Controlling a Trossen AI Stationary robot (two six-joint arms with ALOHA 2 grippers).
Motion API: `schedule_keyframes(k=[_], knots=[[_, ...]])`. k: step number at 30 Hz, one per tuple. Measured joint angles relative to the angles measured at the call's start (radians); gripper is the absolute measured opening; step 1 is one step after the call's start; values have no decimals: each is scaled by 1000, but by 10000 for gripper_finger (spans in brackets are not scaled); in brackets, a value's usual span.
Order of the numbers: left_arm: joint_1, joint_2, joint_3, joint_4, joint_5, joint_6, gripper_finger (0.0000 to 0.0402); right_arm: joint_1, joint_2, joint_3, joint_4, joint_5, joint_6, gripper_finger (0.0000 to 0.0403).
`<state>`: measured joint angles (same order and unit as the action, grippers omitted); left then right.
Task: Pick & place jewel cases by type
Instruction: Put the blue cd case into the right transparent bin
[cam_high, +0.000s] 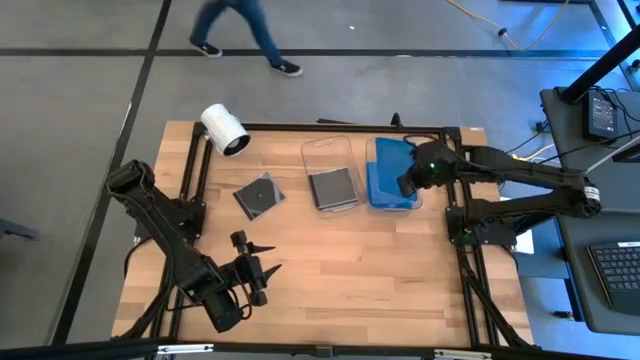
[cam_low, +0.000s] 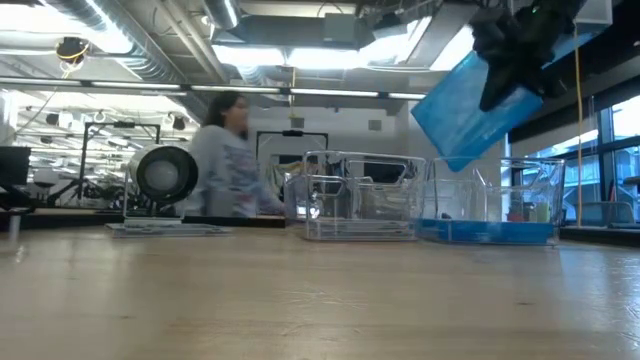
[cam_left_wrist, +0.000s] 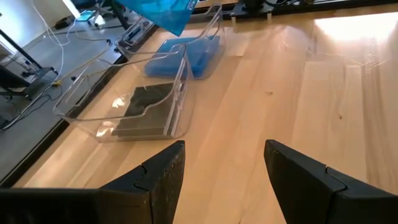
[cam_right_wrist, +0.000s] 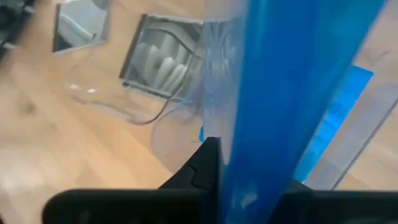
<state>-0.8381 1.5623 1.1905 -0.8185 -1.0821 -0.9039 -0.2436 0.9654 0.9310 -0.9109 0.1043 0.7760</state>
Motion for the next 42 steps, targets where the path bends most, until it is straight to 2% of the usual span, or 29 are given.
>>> schedule_keyframes(k=[9,15,20,28,42], knots=[[37,1,-29,11,46,-1,216,-113,112,0,-8,-75,-26,32],[51,1,-92,81,102,-2,216,-133,183,0,-7,-133,-29,42],[55,1,-130,144,109,0,216,-133,219,0,-3,-134,-28,43],[55,1,-154,192,104,-1,216,-133,233,0,2,-162,6,44],[55,1,-154,196,96,0,216,-133,233,0,0,-151,-49,53]])
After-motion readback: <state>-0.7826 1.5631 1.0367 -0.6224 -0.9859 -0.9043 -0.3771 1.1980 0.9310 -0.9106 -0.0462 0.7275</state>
